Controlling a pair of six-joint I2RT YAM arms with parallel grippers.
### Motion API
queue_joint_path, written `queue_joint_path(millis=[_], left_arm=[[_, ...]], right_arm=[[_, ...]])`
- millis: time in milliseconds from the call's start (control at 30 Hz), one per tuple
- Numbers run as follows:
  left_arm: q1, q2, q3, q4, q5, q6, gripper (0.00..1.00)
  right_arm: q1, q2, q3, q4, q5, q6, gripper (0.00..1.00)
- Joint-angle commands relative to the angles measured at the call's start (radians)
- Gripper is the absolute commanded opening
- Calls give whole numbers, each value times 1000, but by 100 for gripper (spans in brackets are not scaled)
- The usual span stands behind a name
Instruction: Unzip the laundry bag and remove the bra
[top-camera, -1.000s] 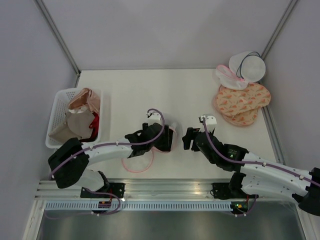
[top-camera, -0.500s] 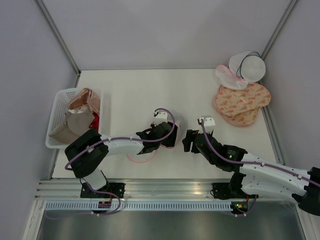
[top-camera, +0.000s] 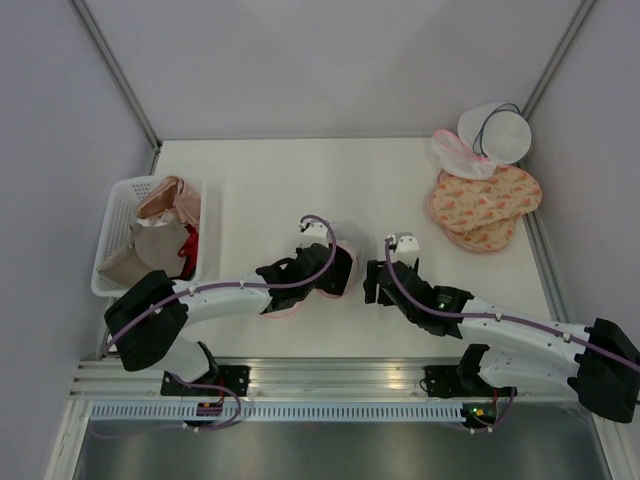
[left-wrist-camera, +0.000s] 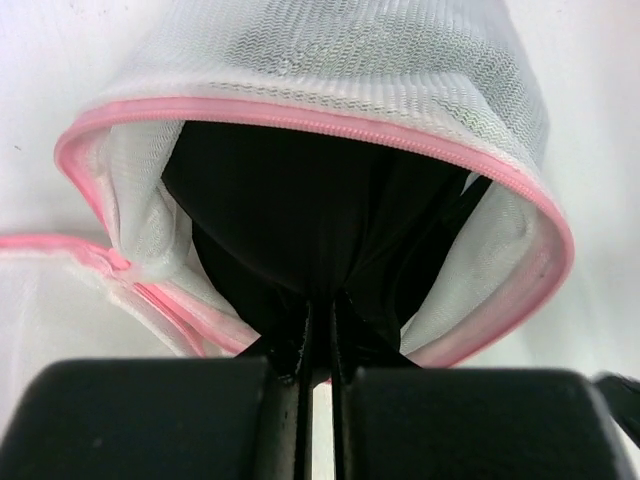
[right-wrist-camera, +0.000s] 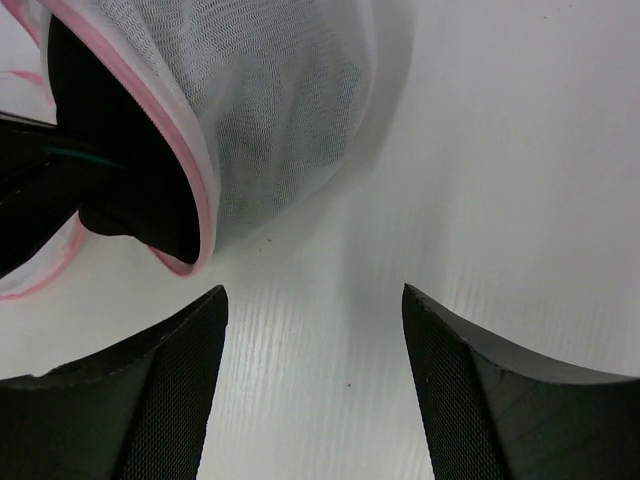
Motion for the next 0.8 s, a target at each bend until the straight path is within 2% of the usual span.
queue_joint_path(millis=[0,233,367,433,500,600,633,667,733,767], left_arm=[[-6,-72,-12,-16,40,-4,2],[-4,-83,-20,-21,70,-12,2],[-6,-121,-34,-21,83,-20,2],[-7,-163,-40,-52,93,-21,2],[-7,-192,-43,-63,106,-21,2],[-7,-249,-47,-87,131,-23,2],[-9,-275,-51,-95,151,-21,2],[-9,-285,-49,-104,158,-23,2],[-12,-305,-48,-128,162,-20,2],[-12,-325,-48,-151,160,-17,2]], right_arm=[[-36,18,-5,162,-80,-50,75],[-54,75,37,265,-294,-97,74],[-54,135,50,265,-250,-89,74],[-54,164,63,236,-152,-74,71],[-59,211,95,170,-30,-28,63],[-74,262,115,177,5,-14,53],[-83,277,113,196,-8,-18,47],[-87,282,115,206,-14,-20,35],[-88,279,118,211,-31,-25,24],[-87,272,116,204,-34,-23,14]])
